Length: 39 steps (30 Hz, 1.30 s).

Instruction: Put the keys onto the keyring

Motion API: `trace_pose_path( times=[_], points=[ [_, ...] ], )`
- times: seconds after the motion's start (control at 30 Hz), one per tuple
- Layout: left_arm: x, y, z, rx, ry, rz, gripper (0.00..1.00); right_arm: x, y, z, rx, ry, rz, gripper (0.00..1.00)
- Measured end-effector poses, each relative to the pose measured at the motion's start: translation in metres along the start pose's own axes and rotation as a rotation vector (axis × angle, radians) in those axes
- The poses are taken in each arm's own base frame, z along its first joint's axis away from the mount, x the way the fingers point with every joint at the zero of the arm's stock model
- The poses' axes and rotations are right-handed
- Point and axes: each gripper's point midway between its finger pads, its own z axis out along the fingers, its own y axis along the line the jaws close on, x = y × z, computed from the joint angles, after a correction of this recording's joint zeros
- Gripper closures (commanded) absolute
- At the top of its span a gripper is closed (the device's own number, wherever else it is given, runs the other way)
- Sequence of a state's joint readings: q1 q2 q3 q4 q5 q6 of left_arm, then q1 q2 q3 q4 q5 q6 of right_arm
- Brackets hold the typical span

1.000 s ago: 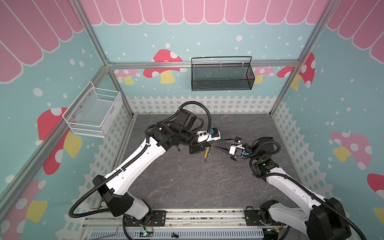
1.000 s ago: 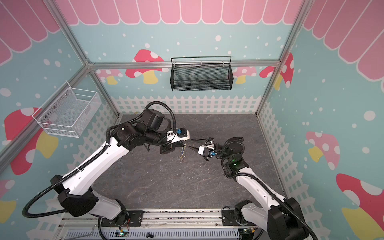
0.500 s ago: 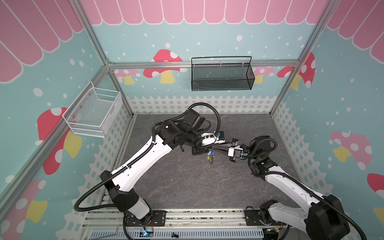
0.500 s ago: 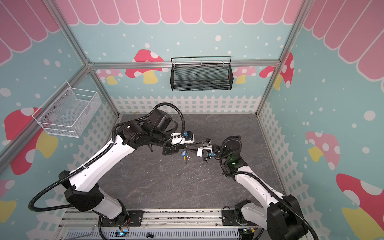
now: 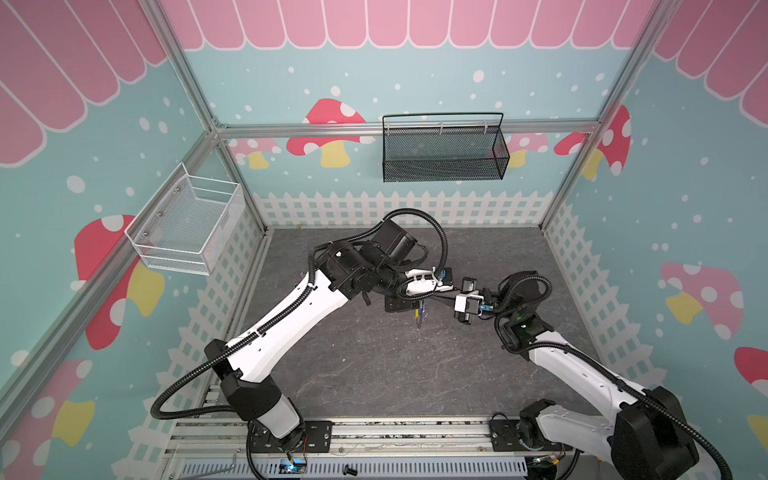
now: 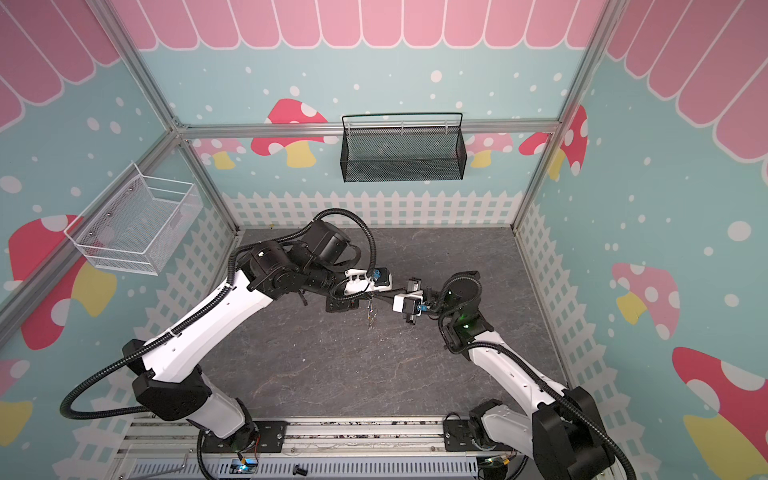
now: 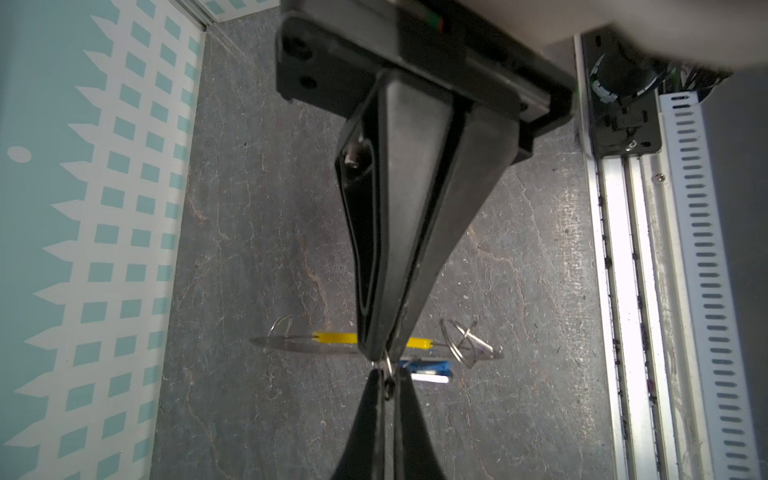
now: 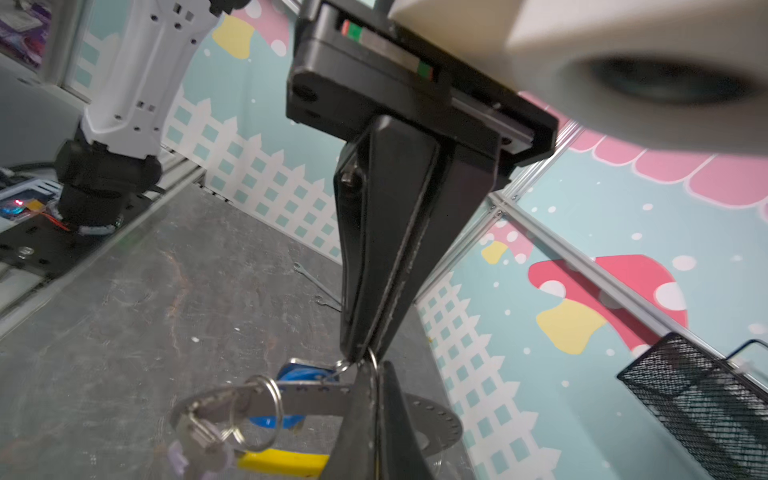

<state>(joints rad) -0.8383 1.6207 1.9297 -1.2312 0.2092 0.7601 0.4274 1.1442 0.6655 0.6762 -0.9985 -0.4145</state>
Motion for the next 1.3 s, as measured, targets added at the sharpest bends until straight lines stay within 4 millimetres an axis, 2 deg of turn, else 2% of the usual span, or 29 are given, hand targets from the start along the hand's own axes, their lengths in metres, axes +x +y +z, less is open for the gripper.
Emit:
trace_pose_path(
  times=[0.03,0.1,0.23,0.37,0.43,0.7,0.93,1.13,1.3],
  points=[
    [0.0,0.001,0.0,-0.005,0.001,0.0,0.85,0.0,0.0,0.0,0.002,0.001,0.004,1.0],
    [-0.001,0.005,0.0,-0.021,-0.002,-0.012,0.78,0.0,-0.001,0.0,0.005,0.001,0.009,1.0],
    [0.007,0.014,-0.001,-0.048,-0.052,-0.057,0.74,-0.003,-0.005,0.0,0.025,-0.011,0.012,1.0],
    [0.024,0.017,-0.009,-0.077,-0.114,-0.121,0.74,-0.008,-0.007,0.0,0.037,-0.034,0.018,1.0],
    [0.026,0.014,-0.013,-0.089,-0.154,-0.133,0.77,-0.01,-0.009,0.0,0.042,-0.047,0.023,1.0],
    [0.012,0.006,-0.014,-0.082,-0.311,-0.156,0.75,-0.012,-0.013,0.001,0.049,-0.069,0.041,1.0],
    [0.009,0.005,-0.007,-0.074,-0.354,-0.186,0.72,-0.015,-0.014,0.001,0.055,-0.081,0.039,1.0],
    [0.007,0.007,-0.006,-0.081,-0.363,-0.187,0.75,-0.019,-0.016,0.001,0.059,-0.093,0.037,1.0],
    [0.007,0.008,-0.004,-0.077,-0.366,-0.185,0.84,-0.021,-0.015,0.001,0.054,-0.102,0.036,1.0]
  ],
)
